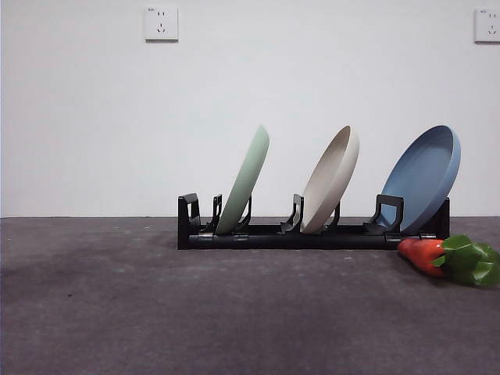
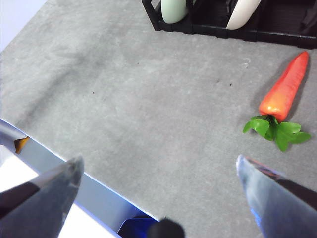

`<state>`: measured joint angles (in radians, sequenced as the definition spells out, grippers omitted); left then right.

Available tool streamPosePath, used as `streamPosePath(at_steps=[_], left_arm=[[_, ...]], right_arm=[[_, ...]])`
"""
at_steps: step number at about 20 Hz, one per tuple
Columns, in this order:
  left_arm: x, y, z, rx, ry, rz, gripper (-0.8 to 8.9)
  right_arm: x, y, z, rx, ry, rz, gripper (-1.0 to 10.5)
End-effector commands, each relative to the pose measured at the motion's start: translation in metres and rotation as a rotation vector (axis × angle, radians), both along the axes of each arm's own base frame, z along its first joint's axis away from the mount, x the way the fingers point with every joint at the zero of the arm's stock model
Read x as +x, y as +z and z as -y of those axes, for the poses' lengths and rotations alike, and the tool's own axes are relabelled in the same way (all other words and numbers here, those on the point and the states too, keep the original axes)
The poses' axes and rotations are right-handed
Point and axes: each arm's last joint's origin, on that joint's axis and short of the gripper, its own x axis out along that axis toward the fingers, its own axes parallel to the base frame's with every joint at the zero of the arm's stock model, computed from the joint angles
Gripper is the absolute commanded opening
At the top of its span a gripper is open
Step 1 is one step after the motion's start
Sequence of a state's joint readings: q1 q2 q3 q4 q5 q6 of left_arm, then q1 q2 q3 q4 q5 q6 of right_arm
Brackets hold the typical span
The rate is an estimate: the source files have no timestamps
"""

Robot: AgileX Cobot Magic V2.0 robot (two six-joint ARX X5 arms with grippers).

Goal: Take the green plate from the plate rack,put the plate on the table,take the carrot from the table,put the carrot in the plate

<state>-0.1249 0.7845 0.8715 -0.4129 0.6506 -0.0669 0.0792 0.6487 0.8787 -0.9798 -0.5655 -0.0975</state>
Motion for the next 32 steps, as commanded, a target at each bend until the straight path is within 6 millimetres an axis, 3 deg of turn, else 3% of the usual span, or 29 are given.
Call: streamPosePath(at_steps=[1, 9, 16, 21, 28, 32], left_arm=[[0.028, 0.001, 0.016, 0.031, -0.008, -0.002, 5.62], [0.14, -0.005, 0.098, 0.145, -0.042, -0.004, 5.62], [0.219, -0.041, 0.149, 0.197, -0.048, -0.042, 5.61], [0.239, -0.074, 0.166, 0.215, -0.021, -0.035, 5.61], [0.244, -0.108, 0.185, 0.259, -0.029, -0.093, 5.55], [0.24, -0.107, 0.192, 0.258, -0.03, -0.08, 2.46]], right_arm=[[0.001, 0.001, 0.0, 0.003, 0.001, -0.004, 6.6], [0.006, -0.001, -0.001, 0.011, -0.009, -0.042, 6.6], [0.004, -0.004, -0.001, 0.007, -0.009, -0.082, 6.6], [0.003, -0.004, -0.001, 0.006, -0.009, -0.085, 6.6], [0.003, -0.004, -0.001, 0.006, -0.009, -0.086, 6.6], [0.003, -0.005, -0.001, 0.006, -0.009, -0.091, 6.6]])
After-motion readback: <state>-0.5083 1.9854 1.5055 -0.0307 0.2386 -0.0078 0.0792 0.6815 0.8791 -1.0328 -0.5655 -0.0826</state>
